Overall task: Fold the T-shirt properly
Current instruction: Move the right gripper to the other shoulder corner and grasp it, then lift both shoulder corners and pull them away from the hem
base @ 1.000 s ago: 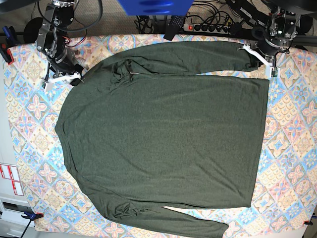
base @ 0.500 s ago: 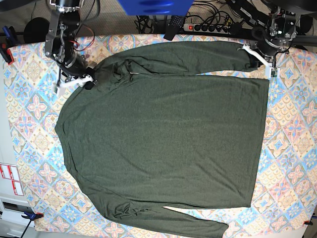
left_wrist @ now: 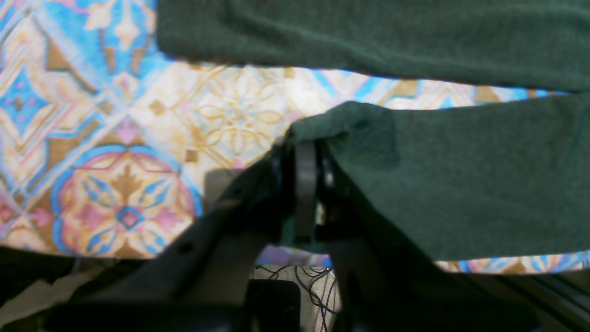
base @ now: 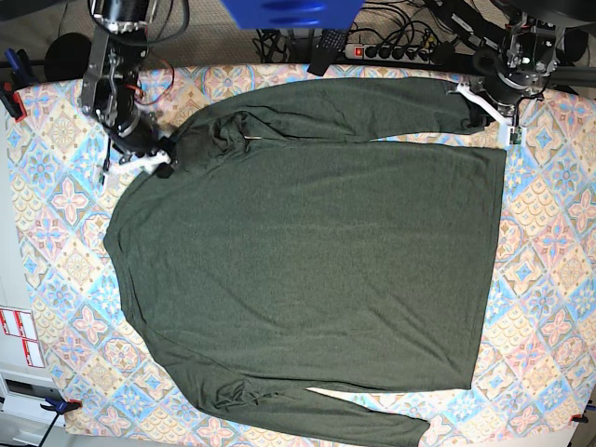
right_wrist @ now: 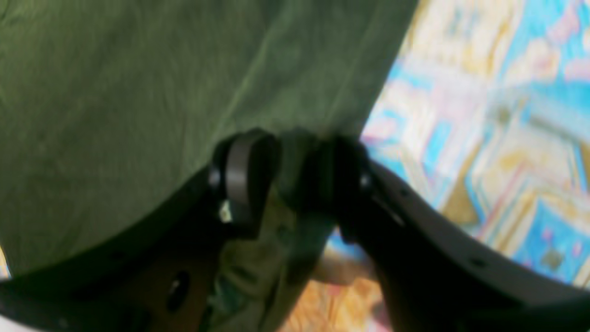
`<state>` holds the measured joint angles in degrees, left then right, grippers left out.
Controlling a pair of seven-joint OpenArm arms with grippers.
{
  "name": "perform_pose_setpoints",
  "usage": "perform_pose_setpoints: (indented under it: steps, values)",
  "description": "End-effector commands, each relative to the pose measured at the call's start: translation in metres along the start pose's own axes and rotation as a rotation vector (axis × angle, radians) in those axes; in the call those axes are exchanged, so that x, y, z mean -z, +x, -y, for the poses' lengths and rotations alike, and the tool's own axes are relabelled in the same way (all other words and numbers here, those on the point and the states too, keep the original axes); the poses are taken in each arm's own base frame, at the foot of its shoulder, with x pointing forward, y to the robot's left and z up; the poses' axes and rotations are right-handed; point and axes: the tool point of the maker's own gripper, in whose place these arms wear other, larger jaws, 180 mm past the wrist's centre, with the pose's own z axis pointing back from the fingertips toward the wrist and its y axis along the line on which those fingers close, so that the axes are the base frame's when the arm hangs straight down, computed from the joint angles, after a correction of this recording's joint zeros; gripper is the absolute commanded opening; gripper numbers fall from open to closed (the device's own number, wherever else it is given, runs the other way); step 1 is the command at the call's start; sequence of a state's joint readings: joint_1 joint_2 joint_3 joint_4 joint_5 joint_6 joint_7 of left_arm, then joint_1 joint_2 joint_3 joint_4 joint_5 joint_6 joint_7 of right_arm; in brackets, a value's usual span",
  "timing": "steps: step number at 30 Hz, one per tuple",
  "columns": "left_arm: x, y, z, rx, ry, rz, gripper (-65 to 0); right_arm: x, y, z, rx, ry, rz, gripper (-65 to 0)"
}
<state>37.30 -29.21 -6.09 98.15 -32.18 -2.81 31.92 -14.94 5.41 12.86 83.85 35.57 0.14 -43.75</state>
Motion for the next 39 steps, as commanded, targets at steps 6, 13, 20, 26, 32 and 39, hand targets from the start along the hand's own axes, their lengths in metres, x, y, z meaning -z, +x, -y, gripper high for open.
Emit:
perform_pose_setpoints:
  steps: [6, 13, 20, 26, 32, 39]
  values:
    - [-0.003, 0.007, -0.002, 0.010, 0.003, 0.025, -65.0, -0.002, 0.000, 0.004, -0.004, -0.014, -0.005, -39.1]
    - [-0.003, 0.007, -0.002, 0.010, 0.003, 0.025, -65.0, -0.009, 0.011, 0.021, 0.031, -0.047, 0.028, -39.1]
    - [-0.002, 0.008, -0.002, 0.010, 0.002, 0.026, -65.0, -0.022, 0.016, 0.021, 0.011, -0.048, 0.058, -39.1]
    - [-0.002, 0.009, -0.002, 0.010, 0.002, 0.028, -65.0, -0.019, 0.010, 0.024, 0.017, -0.052, 0.040, -38.8]
    - [-0.002, 0.009, -0.002, 0.010, 0.002, 0.028, -65.0, -0.018, 0.007, 0.022, 0.013, -0.048, 0.031, -38.7]
    - [-0.003, 0.007, -0.002, 0.010, 0.003, 0.025, -65.0, -0.012, -0.004, 0.004, -0.024, -0.012, -0.003, -39.0]
